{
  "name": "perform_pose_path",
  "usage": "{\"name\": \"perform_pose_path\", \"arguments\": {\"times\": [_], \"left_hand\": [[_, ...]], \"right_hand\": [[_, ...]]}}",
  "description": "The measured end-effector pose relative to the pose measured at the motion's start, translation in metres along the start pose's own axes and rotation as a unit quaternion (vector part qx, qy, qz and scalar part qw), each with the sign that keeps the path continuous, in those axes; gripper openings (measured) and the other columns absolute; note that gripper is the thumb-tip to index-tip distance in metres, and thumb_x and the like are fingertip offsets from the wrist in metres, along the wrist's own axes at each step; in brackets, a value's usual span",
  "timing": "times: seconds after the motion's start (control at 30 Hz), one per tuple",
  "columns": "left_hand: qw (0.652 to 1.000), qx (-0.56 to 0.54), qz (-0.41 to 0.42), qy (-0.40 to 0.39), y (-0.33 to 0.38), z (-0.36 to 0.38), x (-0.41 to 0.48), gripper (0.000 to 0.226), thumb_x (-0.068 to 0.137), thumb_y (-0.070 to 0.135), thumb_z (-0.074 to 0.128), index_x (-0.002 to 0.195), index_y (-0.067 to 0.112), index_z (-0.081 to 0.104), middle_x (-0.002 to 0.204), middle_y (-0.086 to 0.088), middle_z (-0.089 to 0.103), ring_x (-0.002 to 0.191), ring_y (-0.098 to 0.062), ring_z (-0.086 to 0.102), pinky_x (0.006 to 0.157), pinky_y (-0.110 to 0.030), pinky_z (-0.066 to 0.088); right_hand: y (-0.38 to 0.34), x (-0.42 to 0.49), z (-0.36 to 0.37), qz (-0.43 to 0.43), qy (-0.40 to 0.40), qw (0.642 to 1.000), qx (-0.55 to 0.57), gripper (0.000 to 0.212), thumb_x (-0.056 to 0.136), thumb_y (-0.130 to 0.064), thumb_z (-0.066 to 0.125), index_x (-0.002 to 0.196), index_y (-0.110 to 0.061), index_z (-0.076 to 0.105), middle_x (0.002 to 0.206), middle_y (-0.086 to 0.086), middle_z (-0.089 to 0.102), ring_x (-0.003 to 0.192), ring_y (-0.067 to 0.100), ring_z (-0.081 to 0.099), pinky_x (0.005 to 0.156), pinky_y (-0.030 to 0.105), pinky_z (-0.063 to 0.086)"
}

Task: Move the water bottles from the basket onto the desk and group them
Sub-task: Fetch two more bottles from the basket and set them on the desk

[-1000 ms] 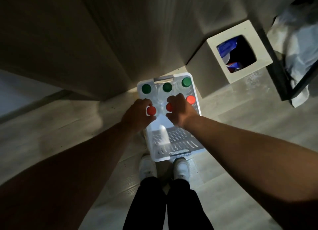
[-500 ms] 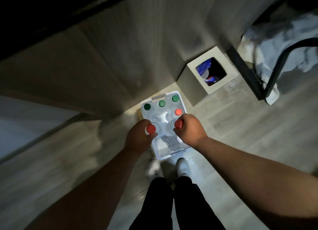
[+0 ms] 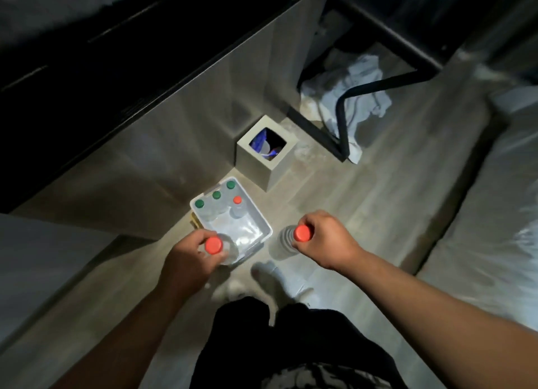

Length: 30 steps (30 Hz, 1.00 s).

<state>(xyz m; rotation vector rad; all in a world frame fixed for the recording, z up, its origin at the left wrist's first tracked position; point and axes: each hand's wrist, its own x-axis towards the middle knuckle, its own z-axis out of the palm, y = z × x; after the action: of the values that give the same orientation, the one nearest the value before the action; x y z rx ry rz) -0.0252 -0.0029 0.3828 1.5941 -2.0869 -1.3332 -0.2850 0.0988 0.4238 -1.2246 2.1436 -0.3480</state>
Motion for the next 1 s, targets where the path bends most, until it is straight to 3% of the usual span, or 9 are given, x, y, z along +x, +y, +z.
{"name": "perform_pose_path", "arguments": {"times": [0.1, 0.2, 0.3, 0.43, 0.53, 0.6, 0.73, 0.83, 1.0], "left_hand": [[1.0, -0.001, -0.007, -0.03, 0.026, 0.004, -0.023, 0.029, 0.069, 0.027, 0.077, 0.09, 0.039, 0.062, 0.086, 0.024, 0.066, 0.079, -0.003, 0.063, 0.077, -0.033, 0.055], [0.999, 0.004, 0.014, -0.048, 0.05, 0.019, -0.041, 0.027, 0.063, 0.039, 0.073, 0.088, 0.032, 0.064, 0.087, 0.02, 0.067, 0.078, -0.002, 0.064, 0.075, -0.038, 0.056], [0.998, 0.021, 0.037, -0.045, 0.079, 0.04, -0.059, 0.026, 0.062, 0.036, 0.075, 0.086, 0.032, 0.066, 0.085, 0.019, 0.068, 0.078, -0.002, 0.065, 0.073, -0.037, 0.056], [0.997, -0.001, 0.063, -0.044, 0.124, 0.075, -0.081, 0.036, 0.071, 0.014, 0.08, 0.085, 0.044, 0.065, 0.087, 0.024, 0.068, 0.08, -0.002, 0.065, 0.062, -0.015, 0.051], [0.996, -0.008, 0.075, -0.036, 0.157, 0.107, -0.096, 0.04, 0.072, 0.017, 0.08, 0.085, 0.052, 0.065, 0.089, 0.028, 0.068, 0.085, -0.003, 0.066, 0.077, -0.025, 0.052], [0.996, -0.024, 0.078, -0.031, 0.179, 0.126, -0.101, 0.031, 0.073, 0.016, 0.079, 0.086, 0.042, 0.069, 0.089, 0.02, 0.071, 0.089, -0.006, 0.066, 0.082, -0.028, 0.053], [0.993, -0.072, 0.089, -0.021, 0.235, 0.166, -0.108, 0.023, 0.076, 0.009, 0.075, 0.085, 0.029, 0.067, 0.084, 0.014, 0.071, 0.083, -0.006, 0.067, 0.079, -0.026, 0.053], [0.987, -0.105, 0.111, -0.039, 0.276, 0.188, -0.108, 0.026, 0.079, 0.005, 0.073, 0.087, 0.029, 0.067, 0.086, 0.012, 0.072, 0.084, -0.007, 0.068, 0.074, -0.02, 0.051], [0.982, -0.101, 0.145, -0.061, 0.341, 0.213, -0.086, 0.024, 0.078, 0.007, 0.074, 0.085, 0.03, 0.069, 0.085, 0.009, 0.071, 0.083, -0.012, 0.067, 0.074, -0.024, 0.05]], "right_hand": [[0.027, -0.043, -0.017, 0.022, 0.028, 0.999, 0.013, 0.012, 0.071, -0.023, 0.075, 0.08, -0.016, 0.069, 0.083, 0.004, 0.063, 0.077, 0.018, 0.059, 0.068, 0.022, 0.039], [0.054, -0.08, -0.032, 0.039, 0.062, 0.996, 0.053, 0.012, 0.069, -0.023, 0.077, 0.078, -0.022, 0.069, 0.082, -0.001, 0.061, 0.074, 0.014, 0.059, 0.07, 0.028, 0.048], [0.08, -0.111, -0.049, 0.043, 0.102, 0.989, 0.096, 0.014, 0.068, -0.017, 0.078, 0.079, -0.021, 0.071, 0.082, -0.004, 0.064, 0.077, 0.011, 0.061, 0.076, 0.032, 0.053], [0.117, -0.146, -0.071, 0.071, 0.134, 0.976, 0.158, 0.012, 0.07, -0.022, 0.077, 0.078, -0.024, 0.068, 0.072, -0.001, 0.068, 0.072, 0.015, 0.066, 0.069, 0.038, 0.054], [0.144, -0.172, -0.093, 0.082, 0.168, 0.961, 0.202, 0.024, 0.072, -0.021, 0.078, 0.069, -0.04, 0.065, 0.076, -0.012, 0.069, 0.074, 0.009, 0.066, 0.069, 0.029, 0.052], [0.163, -0.187, -0.11, 0.081, 0.193, 0.951, 0.226, 0.034, 0.072, -0.019, 0.08, 0.067, -0.048, 0.061, 0.082, -0.023, 0.068, 0.08, 0.003, 0.066, 0.07, 0.019, 0.05], [0.199, -0.212, -0.15, 0.067, 0.236, 0.936, 0.252, 0.037, 0.073, -0.021, 0.081, 0.075, -0.051, 0.06, 0.088, -0.039, 0.063, 0.086, -0.01, 0.062, 0.071, 0.003, 0.045], [0.222, -0.218, -0.182, 0.057, 0.274, 0.921, 0.271, 0.039, 0.071, -0.019, 0.082, 0.079, -0.051, 0.06, 0.09, -0.04, 0.064, 0.087, -0.011, 0.063, 0.074, 0.002, 0.045], [0.256, -0.205, -0.229, 0.053, 0.29, 0.912, 0.285, 0.04, 0.07, -0.015, 0.082, 0.073, -0.05, 0.063, 0.091, -0.027, 0.068, 0.085, 0.002, 0.067, 0.077, 0.015, 0.05]]}}
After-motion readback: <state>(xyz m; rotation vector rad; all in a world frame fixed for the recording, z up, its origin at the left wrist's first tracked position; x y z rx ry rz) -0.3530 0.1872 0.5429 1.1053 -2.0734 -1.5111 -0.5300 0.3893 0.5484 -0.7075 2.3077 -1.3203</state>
